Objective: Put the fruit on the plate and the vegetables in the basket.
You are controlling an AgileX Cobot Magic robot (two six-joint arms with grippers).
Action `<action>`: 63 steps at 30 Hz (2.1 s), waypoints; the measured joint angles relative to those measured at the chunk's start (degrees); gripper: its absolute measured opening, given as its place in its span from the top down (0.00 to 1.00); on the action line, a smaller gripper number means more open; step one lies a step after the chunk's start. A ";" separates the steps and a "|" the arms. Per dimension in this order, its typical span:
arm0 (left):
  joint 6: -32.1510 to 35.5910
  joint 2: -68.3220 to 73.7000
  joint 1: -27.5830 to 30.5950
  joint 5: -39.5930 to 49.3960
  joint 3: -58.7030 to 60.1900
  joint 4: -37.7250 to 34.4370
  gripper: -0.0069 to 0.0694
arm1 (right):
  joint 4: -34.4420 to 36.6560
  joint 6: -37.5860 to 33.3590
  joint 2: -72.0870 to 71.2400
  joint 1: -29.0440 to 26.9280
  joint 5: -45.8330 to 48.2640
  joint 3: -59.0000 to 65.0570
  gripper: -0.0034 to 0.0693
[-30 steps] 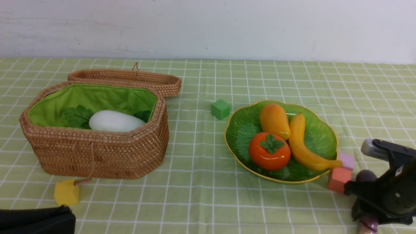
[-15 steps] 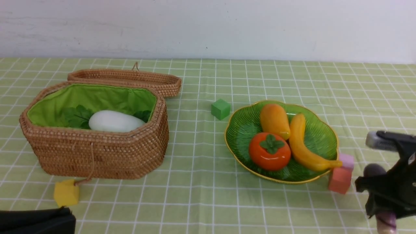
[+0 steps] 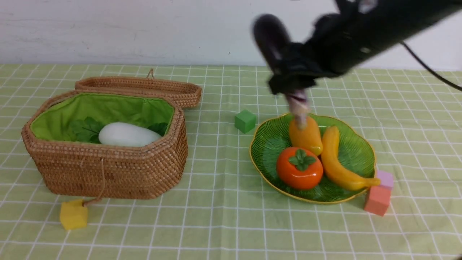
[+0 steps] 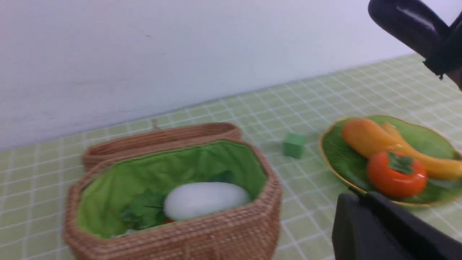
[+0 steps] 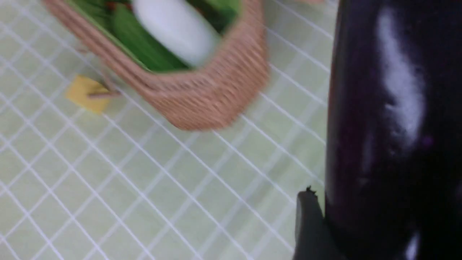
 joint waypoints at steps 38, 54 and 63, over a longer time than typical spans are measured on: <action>-14.31 -0.13 0.00 3.62 0.00 3.17 0.90 | -13.87 4.92 18.41 10.79 14.88 -43.66 0.52; -2.08 -24.43 0.00 -9.08 21.38 -19.05 0.93 | -25.89 32.89 -44.40 10.73 15.33 41.27 0.97; -2.08 -24.43 0.00 -10.36 27.32 -19.56 0.93 | -25.48 42.62 -68.28 10.73 14.82 59.28 0.97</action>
